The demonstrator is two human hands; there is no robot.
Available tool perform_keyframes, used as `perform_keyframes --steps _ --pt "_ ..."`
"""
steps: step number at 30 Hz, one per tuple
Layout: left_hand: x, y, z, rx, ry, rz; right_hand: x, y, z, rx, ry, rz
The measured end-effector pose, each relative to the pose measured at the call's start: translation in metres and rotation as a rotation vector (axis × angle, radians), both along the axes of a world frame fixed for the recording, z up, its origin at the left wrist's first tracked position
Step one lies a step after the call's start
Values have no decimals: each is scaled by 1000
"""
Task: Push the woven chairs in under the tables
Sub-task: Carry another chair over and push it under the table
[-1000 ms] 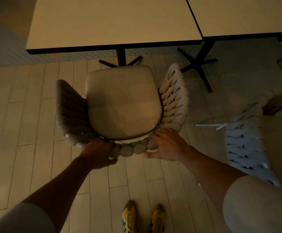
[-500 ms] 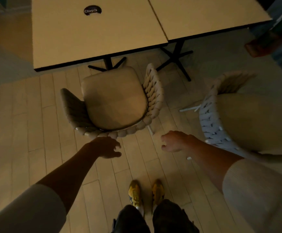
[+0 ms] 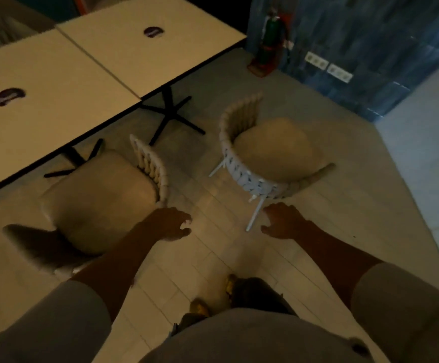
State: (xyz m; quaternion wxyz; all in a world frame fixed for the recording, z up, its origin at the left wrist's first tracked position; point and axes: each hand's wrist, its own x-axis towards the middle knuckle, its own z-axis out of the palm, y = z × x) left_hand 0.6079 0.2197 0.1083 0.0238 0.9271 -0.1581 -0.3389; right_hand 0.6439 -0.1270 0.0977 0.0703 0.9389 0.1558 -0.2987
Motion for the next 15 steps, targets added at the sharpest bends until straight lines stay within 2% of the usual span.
perform_keyframes --steps 7,12,15 --pt "64 -85 20 -21 -54 -126 2 -76 8 39 -67 -216" --pt "95 -129 12 -68 -57 -88 11 -113 5 157 -186 -456" --pt "118 -156 7 -110 -52 -33 28 -135 2 290 -181 -661"
